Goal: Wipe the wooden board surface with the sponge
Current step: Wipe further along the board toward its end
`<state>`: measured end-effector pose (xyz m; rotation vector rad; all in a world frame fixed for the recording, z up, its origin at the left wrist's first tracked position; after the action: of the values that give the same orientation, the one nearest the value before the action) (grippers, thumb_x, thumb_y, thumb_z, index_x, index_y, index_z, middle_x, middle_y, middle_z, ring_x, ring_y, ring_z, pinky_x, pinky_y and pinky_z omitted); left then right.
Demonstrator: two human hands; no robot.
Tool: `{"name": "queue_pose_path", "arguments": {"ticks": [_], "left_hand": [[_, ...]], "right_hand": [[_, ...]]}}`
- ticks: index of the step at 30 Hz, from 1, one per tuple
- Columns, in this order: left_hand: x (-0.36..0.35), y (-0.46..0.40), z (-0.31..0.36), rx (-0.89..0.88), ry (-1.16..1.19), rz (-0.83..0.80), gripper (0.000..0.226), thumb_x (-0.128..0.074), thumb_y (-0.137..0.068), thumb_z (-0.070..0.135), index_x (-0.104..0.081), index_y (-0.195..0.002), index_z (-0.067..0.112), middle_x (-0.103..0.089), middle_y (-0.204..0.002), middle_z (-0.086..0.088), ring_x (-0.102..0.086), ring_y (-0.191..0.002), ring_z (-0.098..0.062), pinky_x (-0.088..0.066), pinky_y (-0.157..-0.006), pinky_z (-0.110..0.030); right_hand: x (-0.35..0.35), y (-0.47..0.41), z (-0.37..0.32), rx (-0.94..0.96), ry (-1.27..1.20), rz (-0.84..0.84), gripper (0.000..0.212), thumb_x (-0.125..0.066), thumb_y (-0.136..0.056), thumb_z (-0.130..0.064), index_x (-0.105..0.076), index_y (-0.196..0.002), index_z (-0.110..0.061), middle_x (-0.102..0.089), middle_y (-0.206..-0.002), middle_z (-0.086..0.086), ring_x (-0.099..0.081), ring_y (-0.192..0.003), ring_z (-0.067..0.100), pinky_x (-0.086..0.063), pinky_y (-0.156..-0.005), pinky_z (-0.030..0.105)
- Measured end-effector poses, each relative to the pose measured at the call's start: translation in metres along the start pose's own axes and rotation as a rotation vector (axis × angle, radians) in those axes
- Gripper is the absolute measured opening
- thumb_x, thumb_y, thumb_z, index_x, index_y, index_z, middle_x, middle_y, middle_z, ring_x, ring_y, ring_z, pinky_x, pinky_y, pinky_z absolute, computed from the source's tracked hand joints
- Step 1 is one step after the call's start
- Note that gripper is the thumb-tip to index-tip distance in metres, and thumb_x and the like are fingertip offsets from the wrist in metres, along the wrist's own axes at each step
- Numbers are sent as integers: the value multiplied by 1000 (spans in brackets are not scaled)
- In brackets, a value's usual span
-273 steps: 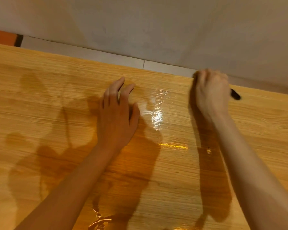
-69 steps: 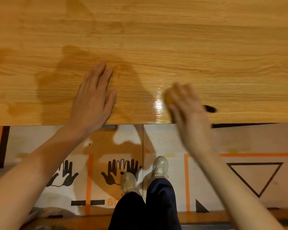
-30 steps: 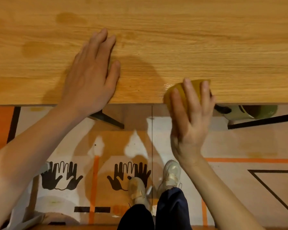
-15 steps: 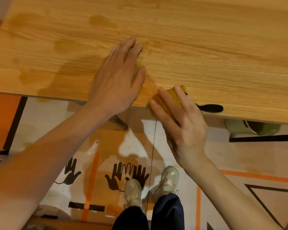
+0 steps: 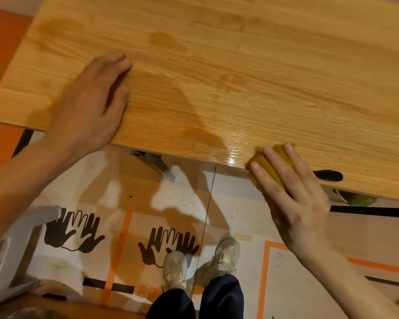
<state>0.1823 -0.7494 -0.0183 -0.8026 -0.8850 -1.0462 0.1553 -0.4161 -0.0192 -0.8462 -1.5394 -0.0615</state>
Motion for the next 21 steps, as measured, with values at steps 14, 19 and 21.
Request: {"name": "queue_pose_path", "arguments": {"ticks": [14, 19, 21], "left_hand": [[0, 1, 2, 16, 65, 7, 44, -40, -108, 17, -44, -151, 9, -37, -161, -6, -35, -149, -23, -29, -120, -33], [0, 1, 5, 36, 75, -7, 45, -39, -106, 18, -44, -150, 7, -38, -160, -8, -35, -148, -26, -29, -122, -40], [0, 1, 6, 40, 67, -20, 45, -39, -107, 17, -44, -151, 7, -38, -160, -8, -35, -149, -27, -31, -122, -45]], "right_hand": [[-17, -30, -33, 77, -2, -211, 55, -48, -95, 5, -40, -144, -19, -39, -151, 5, -31, -144, 30, -32, -116, 51], [-5, -31, -29, -104, -71, -274, 47, -60, -91, -7, -50, -137, -14, -42, -149, 7, -28, -145, 31, -29, -117, 51], [-29, -63, -66, -79, -133, -292, 42, -55, -97, -16, -50, -139, -14, -42, -150, 6, -27, -146, 30, -28, -118, 49]]}}
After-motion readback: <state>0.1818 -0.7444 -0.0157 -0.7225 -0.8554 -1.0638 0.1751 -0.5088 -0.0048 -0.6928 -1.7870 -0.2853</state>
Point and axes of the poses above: each hand's wrist, its own y-axis away from the middle knuckle, its own x-axis out of the back of the hand, z = x × y, the point moved 6 cm from there along -y, towards the middle knuckle
